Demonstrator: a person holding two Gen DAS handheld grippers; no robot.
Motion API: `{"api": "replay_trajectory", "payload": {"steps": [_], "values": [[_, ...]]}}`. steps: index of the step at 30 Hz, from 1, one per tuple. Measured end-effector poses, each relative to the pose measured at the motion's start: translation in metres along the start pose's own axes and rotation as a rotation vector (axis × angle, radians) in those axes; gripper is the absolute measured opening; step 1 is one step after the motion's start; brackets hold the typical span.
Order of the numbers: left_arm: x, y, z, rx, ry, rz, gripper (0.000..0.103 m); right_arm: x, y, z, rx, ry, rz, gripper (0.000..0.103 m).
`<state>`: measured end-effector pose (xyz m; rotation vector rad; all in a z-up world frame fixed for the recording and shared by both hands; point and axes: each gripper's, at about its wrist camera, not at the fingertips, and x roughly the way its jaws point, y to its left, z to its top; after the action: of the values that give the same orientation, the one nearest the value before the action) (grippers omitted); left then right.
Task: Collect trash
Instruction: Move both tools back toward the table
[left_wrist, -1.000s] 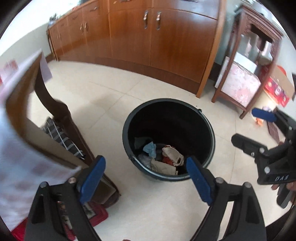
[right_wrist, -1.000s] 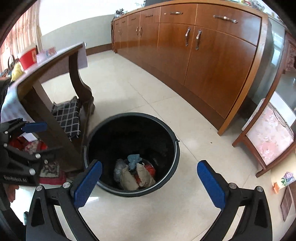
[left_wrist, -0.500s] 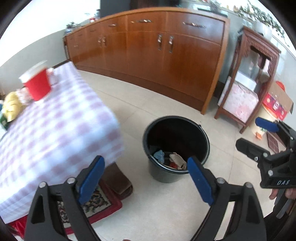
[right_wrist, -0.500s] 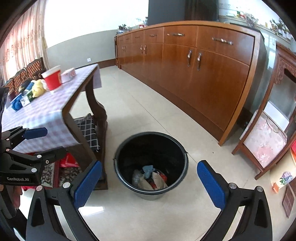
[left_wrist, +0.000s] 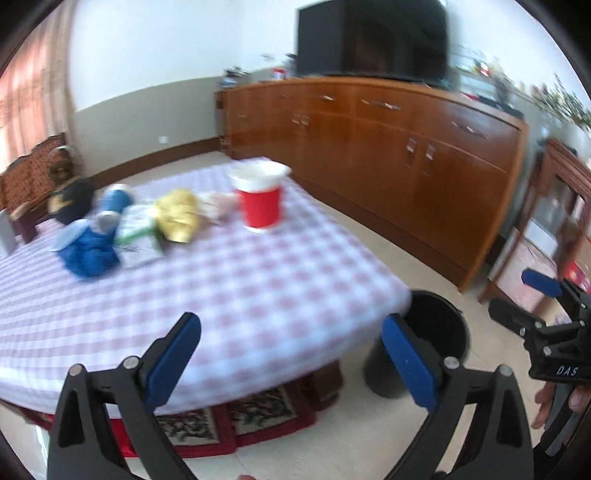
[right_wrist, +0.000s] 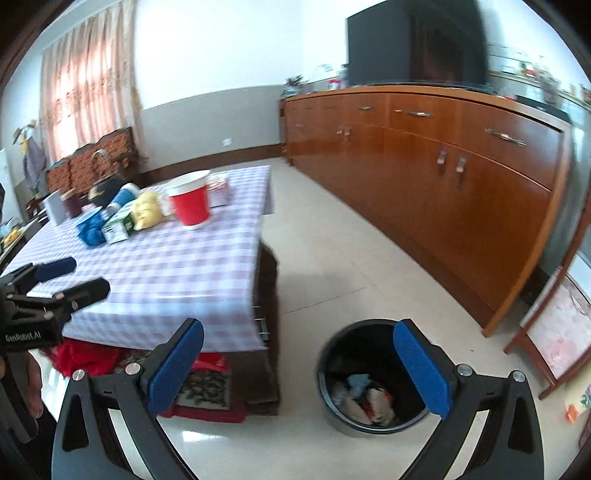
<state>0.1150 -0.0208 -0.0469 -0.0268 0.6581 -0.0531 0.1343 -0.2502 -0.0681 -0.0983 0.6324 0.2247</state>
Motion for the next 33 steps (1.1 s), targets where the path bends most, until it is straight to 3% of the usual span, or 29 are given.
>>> {"api": "replay_trajectory", "payload": {"steps": [9, 19, 22, 25, 33], "values": [[-0.02, 0.088, -0.006, -0.14, -0.047, 0.146, 0.099, 0.02, 0.076, 0.029, -0.101, -0.017, 0.062, 0.103], [-0.027, 0.143, -0.01, -0.186, -0.085, 0.284, 0.099, 0.039, 0.131, 0.051, -0.164, -0.027, 0.082, 0.103], [-0.023, 0.151, -0.01, -0.194, -0.069, 0.298, 0.097, 0.045, 0.14, 0.056, -0.175, -0.029, 0.081, 0.103], [-0.013, 0.16, -0.006, -0.178, -0.04, 0.281, 0.089, 0.052, 0.149, 0.063, -0.193, -0.029, 0.081, 0.103], [0.008, 0.172, 0.011, -0.202, -0.037, 0.278, 0.089, 0.076, 0.158, 0.084, -0.2, -0.02, 0.075, 0.103]]}}
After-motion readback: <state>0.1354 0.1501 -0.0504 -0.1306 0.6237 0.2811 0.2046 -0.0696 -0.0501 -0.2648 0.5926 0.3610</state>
